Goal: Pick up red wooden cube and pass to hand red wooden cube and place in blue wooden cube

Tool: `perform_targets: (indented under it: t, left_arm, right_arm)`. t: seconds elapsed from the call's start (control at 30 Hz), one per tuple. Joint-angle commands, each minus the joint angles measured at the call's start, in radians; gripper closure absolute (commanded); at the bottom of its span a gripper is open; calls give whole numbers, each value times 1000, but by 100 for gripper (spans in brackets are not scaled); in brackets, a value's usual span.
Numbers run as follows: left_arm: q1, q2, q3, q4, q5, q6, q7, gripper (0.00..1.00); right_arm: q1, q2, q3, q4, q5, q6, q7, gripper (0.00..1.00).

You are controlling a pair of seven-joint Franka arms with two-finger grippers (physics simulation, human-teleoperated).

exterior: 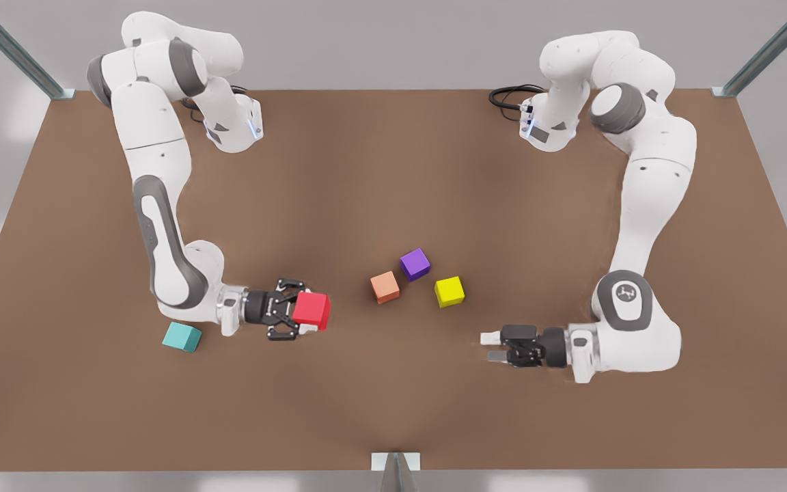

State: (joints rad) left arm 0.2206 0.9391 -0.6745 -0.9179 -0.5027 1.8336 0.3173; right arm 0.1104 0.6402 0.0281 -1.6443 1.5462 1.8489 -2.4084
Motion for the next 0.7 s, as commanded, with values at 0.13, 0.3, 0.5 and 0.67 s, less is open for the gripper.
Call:
perform_targets:
  t: [0.13, 0.3, 0.5, 0.67]
  left_arm:
    - [-6, -438, 138, -226, 940, -567, -234, 0]
    - [-326, -648, 562, -481, 635, -361, -239, 0]
    - [-311, -649, 564, -473, 569, -419, -236, 0]
    - [-313, -646, 564, -473, 570, -412, -239, 0]
  right_arm:
    - [-112, -53, -148, 101, -1032, -22, 549, 51]
    - [-107, -19, -214, 176, -1328, 56, 540, 51]
    - [-98, 30, -220, 166, -1335, 239, 707, 51]
    - [-77, 42, -217, 139, -1327, 277, 741, 51]
